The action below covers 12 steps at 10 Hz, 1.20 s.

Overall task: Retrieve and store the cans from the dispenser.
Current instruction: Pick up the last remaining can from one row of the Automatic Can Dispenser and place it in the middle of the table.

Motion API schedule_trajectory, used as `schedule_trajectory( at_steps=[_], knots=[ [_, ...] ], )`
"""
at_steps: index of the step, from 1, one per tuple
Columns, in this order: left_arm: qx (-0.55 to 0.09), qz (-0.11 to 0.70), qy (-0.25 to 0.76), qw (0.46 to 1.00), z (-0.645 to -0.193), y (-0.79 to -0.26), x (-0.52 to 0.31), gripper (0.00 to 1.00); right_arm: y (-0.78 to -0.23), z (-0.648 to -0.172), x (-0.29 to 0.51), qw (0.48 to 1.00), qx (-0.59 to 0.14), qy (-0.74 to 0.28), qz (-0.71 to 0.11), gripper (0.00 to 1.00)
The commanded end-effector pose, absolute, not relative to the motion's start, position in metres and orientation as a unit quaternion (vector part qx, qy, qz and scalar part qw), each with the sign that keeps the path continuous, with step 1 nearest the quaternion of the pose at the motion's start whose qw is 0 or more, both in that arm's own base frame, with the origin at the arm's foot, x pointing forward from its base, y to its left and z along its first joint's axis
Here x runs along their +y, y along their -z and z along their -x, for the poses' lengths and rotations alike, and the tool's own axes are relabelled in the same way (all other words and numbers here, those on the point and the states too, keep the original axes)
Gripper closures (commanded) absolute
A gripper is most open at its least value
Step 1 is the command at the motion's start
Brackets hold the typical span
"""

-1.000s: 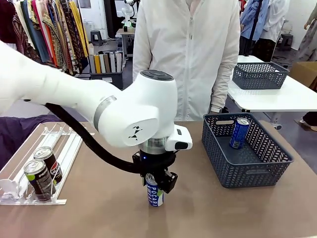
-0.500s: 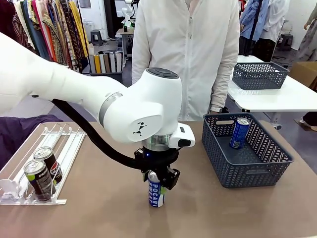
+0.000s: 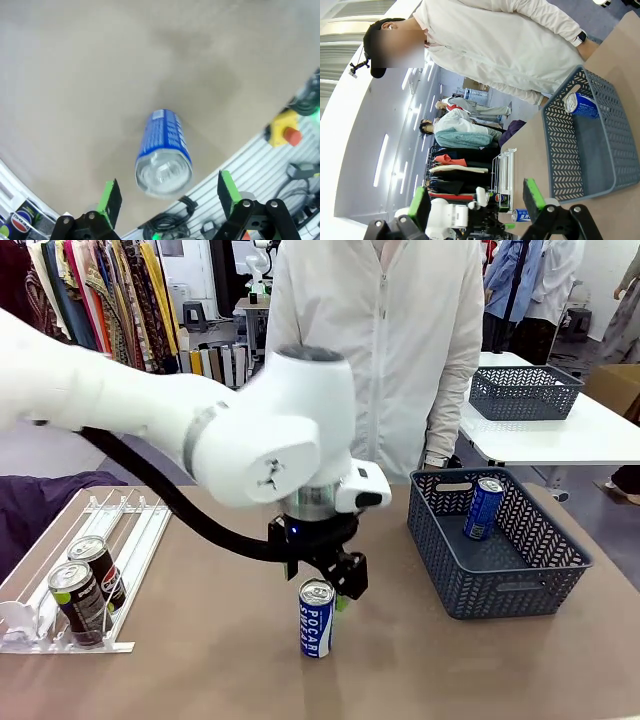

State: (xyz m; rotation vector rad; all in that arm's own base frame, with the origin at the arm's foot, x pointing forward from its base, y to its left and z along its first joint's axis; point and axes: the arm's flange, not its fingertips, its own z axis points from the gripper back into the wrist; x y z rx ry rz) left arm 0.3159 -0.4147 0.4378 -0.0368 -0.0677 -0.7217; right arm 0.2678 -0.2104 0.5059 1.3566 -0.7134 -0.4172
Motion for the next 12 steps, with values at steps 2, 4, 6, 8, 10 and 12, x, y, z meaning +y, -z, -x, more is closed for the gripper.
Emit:
schedule_trajectory(
  at_steps=[2,4,6,8,10,12],
  knots=[
    [-0.03,0.088,0.37,0.924,-0.288,-0.508,-0.319,0.0,-0.509,-0.271,-0.209,0.692,-0.332,0.184,-0.615,0.0],
    [-0.06,0.142,0.326,0.933,-0.287,-0.544,-0.235,0.0,-0.509,-0.271,-0.209,0.692,-0.332,0.184,-0.615,0.0],
    [-0.095,0.235,0.255,0.933,-0.289,-0.57,-0.13,0.0,-0.509,-0.271,-0.209,0.692,-0.332,0.184,-0.615,0.0],
    [-0.112,0.319,0.163,0.927,-0.288,-0.573,-0.026,0.0,-0.509,-0.271,-0.209,0.692,-0.332,0.184,-0.615,0.0],
    [-0.131,0.416,0.058,0.898,-0.276,-0.55,0.067,0.0,-0.509,-0.271,-0.209,0.692,-0.332,0.184,-0.615,0.0],
    [-0.146,0.471,0.012,0.87,-0.259,-0.518,0.102,0.0,-0.509,-0.271,-0.209,0.692,-0.332,0.184,-0.615,0.0]
  ],
)
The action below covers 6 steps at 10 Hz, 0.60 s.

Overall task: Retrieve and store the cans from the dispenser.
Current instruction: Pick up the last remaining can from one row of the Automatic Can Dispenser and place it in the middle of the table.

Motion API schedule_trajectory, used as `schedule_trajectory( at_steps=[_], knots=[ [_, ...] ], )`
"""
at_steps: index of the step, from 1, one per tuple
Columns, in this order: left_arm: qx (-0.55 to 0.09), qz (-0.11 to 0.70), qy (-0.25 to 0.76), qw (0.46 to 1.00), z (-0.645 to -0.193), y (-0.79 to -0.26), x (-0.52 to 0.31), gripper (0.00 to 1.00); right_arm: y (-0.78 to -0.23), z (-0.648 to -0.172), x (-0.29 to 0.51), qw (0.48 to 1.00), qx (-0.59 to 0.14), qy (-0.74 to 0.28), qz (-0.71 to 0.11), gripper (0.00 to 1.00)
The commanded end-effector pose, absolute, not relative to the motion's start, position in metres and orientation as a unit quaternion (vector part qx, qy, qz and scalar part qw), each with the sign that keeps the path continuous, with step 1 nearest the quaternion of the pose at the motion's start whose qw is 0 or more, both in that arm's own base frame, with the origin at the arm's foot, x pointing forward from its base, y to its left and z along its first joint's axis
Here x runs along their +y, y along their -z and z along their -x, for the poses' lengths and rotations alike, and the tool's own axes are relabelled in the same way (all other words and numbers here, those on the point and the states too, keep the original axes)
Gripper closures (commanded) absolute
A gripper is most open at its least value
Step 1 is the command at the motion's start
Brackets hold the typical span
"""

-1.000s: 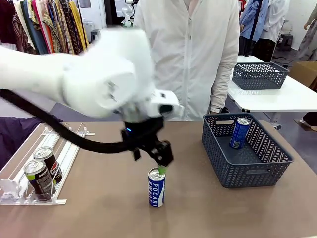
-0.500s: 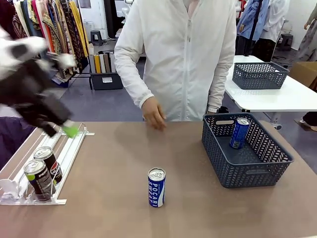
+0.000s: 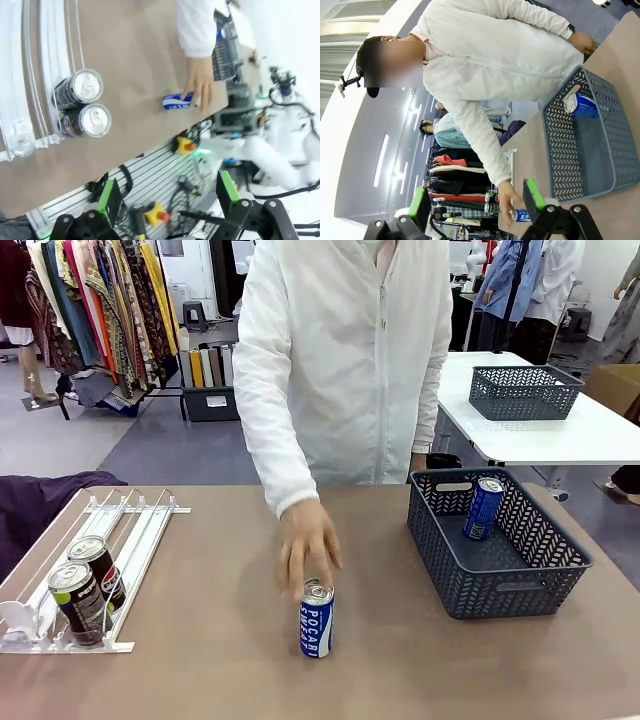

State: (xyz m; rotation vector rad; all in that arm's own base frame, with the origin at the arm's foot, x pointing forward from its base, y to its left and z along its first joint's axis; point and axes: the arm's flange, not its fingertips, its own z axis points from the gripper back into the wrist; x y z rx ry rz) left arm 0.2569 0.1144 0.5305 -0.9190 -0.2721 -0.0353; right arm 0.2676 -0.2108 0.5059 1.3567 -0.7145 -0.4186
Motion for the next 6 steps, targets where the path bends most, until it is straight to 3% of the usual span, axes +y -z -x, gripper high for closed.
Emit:
schedule_trajectory(
  at_steps=[1,6],
  knots=[
    [-0.153,0.486,-0.006,0.86,-0.253,-0.507,0.111,0.0,-0.509,-0.271,-0.209,0.692,-0.332,0.184,-0.615,0.0],
    [-0.139,0.466,-0.008,0.874,-0.252,-0.515,0.124,0.0,-0.509,-0.271,-0.209,0.692,-0.332,0.184,-0.615,0.0]
  ],
)
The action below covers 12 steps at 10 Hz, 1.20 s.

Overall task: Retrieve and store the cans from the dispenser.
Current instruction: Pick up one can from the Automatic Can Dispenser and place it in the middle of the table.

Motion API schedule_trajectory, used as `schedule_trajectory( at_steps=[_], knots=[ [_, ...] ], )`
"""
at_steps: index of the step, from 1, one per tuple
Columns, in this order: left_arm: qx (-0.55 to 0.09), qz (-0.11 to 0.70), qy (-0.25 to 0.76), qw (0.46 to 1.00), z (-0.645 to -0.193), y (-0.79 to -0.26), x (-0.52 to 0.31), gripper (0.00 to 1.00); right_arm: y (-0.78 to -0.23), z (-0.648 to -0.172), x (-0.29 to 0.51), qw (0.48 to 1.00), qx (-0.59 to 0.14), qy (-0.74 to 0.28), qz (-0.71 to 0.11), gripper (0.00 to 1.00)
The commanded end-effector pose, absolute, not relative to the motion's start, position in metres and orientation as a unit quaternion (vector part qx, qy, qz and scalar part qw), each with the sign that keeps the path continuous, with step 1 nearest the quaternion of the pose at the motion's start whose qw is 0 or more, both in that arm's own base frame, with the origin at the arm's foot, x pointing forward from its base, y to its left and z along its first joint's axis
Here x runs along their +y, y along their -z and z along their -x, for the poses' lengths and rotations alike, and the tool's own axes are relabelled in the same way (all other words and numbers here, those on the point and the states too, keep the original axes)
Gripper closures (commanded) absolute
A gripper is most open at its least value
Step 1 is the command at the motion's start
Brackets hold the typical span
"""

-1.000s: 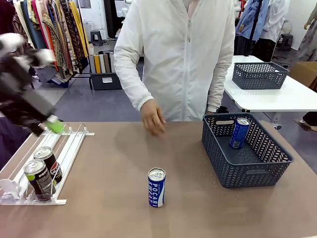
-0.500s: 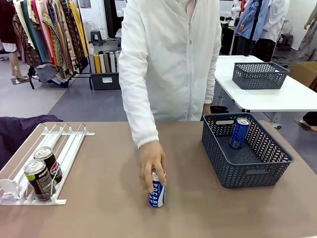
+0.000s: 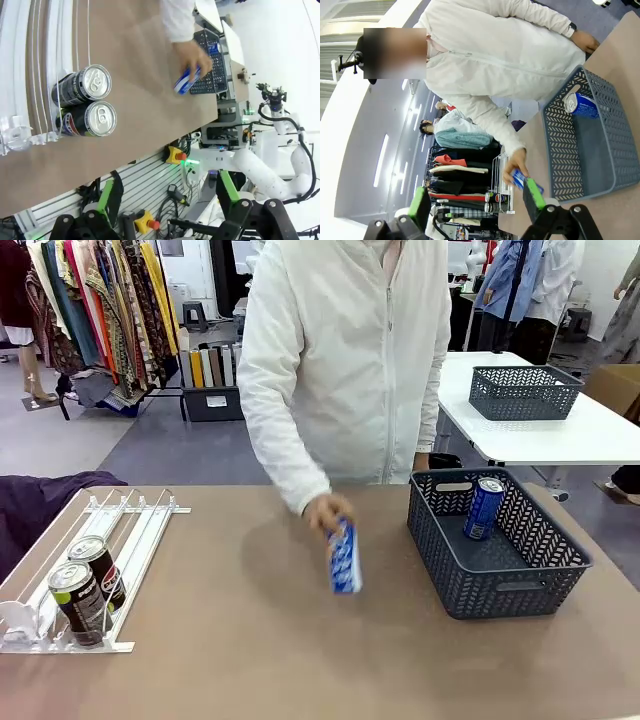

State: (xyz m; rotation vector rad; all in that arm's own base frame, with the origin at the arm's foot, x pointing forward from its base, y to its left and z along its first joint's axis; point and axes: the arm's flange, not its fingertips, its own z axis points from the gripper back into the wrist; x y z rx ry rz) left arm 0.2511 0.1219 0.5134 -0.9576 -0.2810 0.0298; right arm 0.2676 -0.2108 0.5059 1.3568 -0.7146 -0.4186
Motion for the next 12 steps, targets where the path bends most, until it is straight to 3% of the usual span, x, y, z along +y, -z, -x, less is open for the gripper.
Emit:
schedule_trajectory(
  at_steps=[1,6,7,9,12],
  knots=[
    [-0.139,0.466,-0.008,0.874,-0.252,-0.515,0.124,0.0,-0.509,-0.271,-0.209,0.692,-0.332,0.184,-0.615,0.0],
    [-0.133,0.457,-0.015,0.879,-0.252,-0.515,0.123,0.0,-0.509,-0.271,-0.209,0.692,-0.332,0.184,-0.615,0.0],
    [-0.138,0.408,0.0,0.903,-0.255,-0.524,0.115,0.0,-0.509,-0.271,-0.209,0.692,-0.332,0.184,-0.615,0.0],
    [-0.129,0.206,0.038,0.969,-0.259,-0.535,0.062,0.0,-0.509,-0.271,-0.209,0.692,-0.332,0.184,-0.615,0.0],
    [-0.132,0.06,0.083,0.986,-0.273,-0.523,-0.023,0.0,-0.509,-0.271,-0.209,0.692,-0.332,0.184,-0.615,0.0]
  ],
)
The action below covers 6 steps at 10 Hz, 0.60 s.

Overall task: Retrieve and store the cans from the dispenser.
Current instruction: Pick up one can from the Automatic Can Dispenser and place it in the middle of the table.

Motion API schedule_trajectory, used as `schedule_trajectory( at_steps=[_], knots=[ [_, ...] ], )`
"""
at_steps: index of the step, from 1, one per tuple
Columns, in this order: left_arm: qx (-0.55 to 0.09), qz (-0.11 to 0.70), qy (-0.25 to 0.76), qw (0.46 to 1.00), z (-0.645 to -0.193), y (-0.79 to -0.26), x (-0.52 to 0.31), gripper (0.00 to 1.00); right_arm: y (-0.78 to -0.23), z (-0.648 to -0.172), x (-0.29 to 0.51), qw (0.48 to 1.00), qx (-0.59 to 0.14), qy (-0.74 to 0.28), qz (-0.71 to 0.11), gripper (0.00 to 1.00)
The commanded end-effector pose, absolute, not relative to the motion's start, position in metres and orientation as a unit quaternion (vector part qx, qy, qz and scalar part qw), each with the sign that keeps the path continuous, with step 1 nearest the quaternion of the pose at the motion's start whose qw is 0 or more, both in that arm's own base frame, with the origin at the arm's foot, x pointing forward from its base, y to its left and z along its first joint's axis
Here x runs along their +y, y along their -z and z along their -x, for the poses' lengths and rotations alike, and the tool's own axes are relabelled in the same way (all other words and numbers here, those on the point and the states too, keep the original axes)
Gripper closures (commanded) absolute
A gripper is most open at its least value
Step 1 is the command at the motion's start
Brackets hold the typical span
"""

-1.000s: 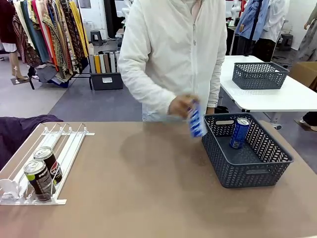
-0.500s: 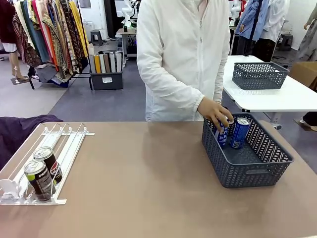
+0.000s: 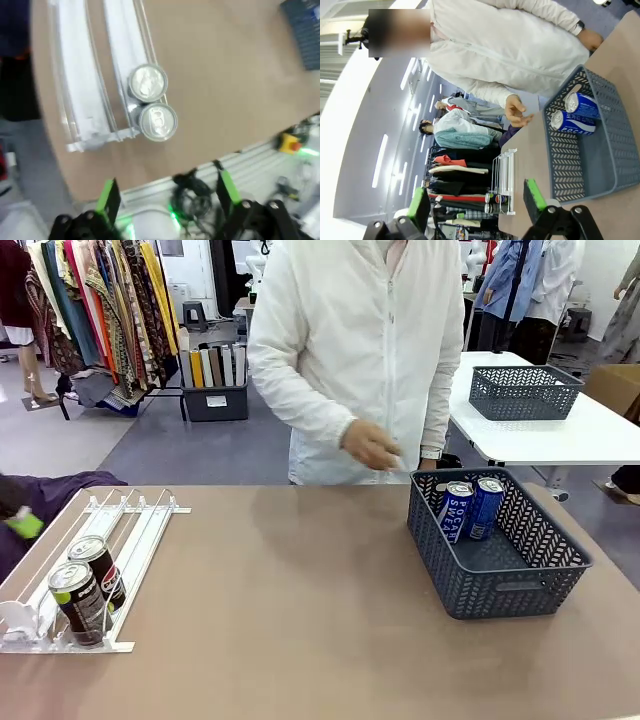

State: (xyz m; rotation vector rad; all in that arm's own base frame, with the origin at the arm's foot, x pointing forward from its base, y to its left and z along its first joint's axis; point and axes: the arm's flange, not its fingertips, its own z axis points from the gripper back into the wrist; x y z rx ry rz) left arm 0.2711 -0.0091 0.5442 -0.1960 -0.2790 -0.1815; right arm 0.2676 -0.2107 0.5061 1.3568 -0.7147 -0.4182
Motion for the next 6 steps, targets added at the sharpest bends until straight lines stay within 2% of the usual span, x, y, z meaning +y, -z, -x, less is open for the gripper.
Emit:
schedule_trajectory(
  at_steps=[1,3,4,6],
  knots=[
    [-0.13,0.024,0.06,0.989,-0.279,-0.516,-0.04,0.0,-0.509,-0.271,-0.209,0.692,-0.332,0.184,-0.615,0.0],
    [-0.1,0.071,0.051,0.991,-0.293,-0.51,-0.059,0.0,-0.509,-0.271,-0.209,0.692,-0.332,0.184,-0.615,0.0],
    [-0.133,0.039,0.09,0.986,-0.281,-0.536,-0.056,0.0,-0.509,-0.271,-0.209,0.692,-0.332,0.184,-0.615,0.0],
    [-0.133,0.039,0.09,0.986,-0.281,-0.536,-0.056,0.0,-0.509,-0.271,-0.209,0.692,-0.332,0.184,-0.615,0.0]
  ],
)
